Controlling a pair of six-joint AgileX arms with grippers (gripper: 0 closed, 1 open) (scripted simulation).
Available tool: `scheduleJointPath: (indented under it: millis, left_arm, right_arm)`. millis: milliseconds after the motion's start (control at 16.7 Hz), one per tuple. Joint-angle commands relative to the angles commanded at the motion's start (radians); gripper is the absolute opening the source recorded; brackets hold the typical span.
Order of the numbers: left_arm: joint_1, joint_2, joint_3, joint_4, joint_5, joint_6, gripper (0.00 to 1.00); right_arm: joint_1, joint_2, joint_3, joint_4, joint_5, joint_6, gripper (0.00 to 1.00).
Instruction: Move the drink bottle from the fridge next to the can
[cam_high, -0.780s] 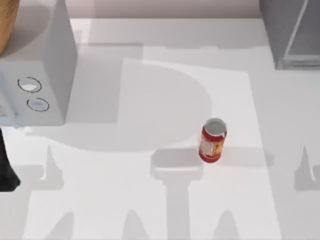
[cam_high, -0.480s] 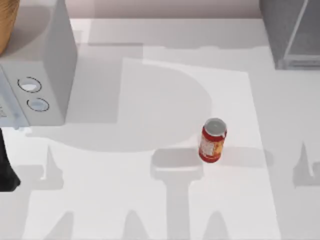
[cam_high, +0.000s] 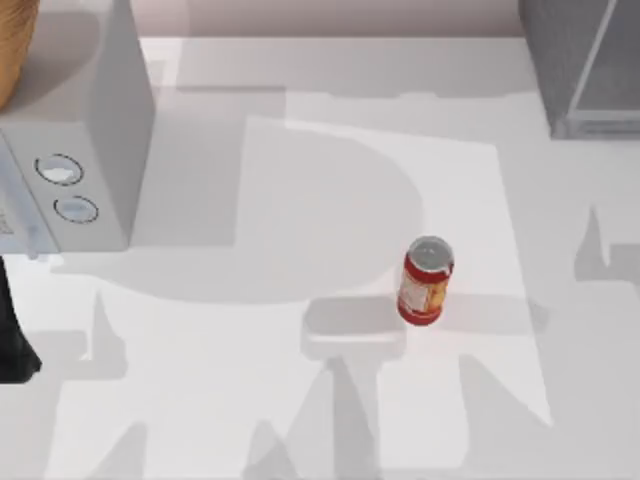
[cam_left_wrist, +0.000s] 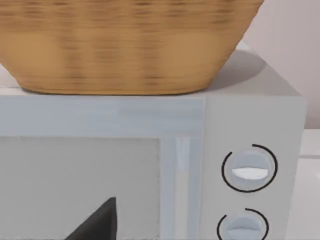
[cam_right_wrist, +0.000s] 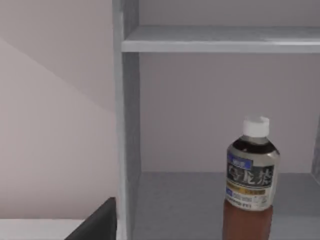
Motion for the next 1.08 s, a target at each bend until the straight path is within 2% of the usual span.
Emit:
scheduleJointPath:
  millis: [600, 840, 1080]
  left_arm:
    - [0.0, 0.0, 0.0, 0.0, 0.0, 0.0, 1.0]
    - [0.0, 0.0, 0.0, 0.0, 0.0, 0.0, 1.0]
    - [0.0, 0.0, 0.0, 0.0, 0.0, 0.0, 1.0]
  right_arm:
    - [-0.108, 1.087, 0.438, 0.549, -0.089, 0.006, 1.0]
    - [-0.132, 1.311, 0.541, 0.679, -0.112, 0.005, 1.0]
    - [-0.138, 1.367, 0.569, 0.714, -0.118, 0.005, 1.0]
